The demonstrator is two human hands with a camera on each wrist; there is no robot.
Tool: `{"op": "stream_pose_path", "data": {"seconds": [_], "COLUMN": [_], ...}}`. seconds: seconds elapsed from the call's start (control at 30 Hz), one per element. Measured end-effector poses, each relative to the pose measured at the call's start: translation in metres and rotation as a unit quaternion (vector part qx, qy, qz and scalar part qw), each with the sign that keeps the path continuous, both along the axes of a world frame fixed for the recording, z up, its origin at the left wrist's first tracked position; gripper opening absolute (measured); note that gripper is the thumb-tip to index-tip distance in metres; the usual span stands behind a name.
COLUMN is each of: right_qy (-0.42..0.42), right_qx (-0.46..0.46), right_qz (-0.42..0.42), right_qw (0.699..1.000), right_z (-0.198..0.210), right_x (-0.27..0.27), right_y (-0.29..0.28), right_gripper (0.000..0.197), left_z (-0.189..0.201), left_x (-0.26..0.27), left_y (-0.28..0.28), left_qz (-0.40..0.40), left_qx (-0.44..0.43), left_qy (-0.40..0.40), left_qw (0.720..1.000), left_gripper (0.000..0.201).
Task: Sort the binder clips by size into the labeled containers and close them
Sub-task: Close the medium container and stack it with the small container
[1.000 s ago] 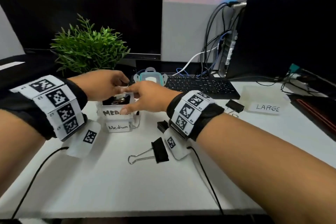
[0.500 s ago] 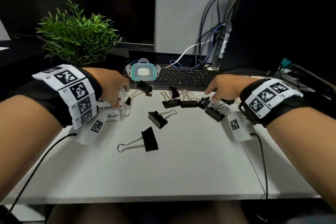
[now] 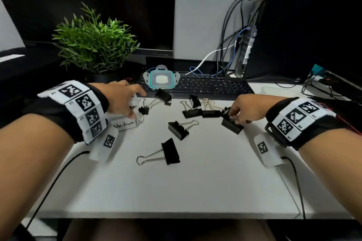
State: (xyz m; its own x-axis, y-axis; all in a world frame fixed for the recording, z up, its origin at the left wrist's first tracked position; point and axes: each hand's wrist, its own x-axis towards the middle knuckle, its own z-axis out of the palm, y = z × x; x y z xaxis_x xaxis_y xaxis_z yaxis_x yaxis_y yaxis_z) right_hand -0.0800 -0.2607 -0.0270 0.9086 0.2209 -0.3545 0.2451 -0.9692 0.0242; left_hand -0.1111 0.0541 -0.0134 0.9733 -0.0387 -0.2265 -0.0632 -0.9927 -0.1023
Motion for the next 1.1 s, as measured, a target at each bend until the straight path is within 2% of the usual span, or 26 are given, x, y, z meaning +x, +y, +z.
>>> {"op": "stream_pose_path", "data": {"seconds": [0.17, 0.27, 0.37, 0.53, 0.77, 0.87, 1.1], "right_qy": [-0.008, -0.05, -0.078, -0.034, 0.031, 0.03, -0.026], "right_qx": [0.044, 0.089, 0.034, -0.026, 0.005, 0.003, 0.057], "right_qz": [0.022, 0.005, -0.021, -0.058, -0.031, -0.008, -0.015], "right_qw": [0.999, 0.995, 0.996, 0.997, 0.999, 1.0, 0.998], "right_z": [-0.001, 0.001, 0.001, 0.0, -0.005, -0.004, -0.001], "right_x": [-0.002, 0.0, 0.004, 0.0, 0.003, 0.003, 0.007], "right_y": [0.024, 0.029, 0.027, 0.021, 0.023, 0.027, 0.034], "right_gripper": [0.026, 0.026, 0.028, 0.03, 0.035, 0.03, 0.041], "left_z": [0.0, 0.0, 0.001, 0.001, -0.003, -0.003, -0.002], "left_x": [-0.006, -0.009, -0.012, -0.014, -0.016, -0.018, -0.02], "left_y": [0.011, 0.021, 0.027, 0.03, 0.027, 0.025, 0.016], "left_qz": [0.018, 0.028, 0.033, 0.033, 0.037, 0.038, 0.031], "left_qx": [0.003, 0.009, 0.006, 0.006, 0.011, 0.015, 0.013], "left_qy": [-0.002, -0.002, 0.001, -0.005, -0.024, -0.024, -0.009], "left_qw": [1.0, 1.0, 0.999, 0.999, 0.999, 0.999, 0.999], "left_gripper": [0.067, 0.067, 0.066, 0.065, 0.064, 0.064, 0.065]}}
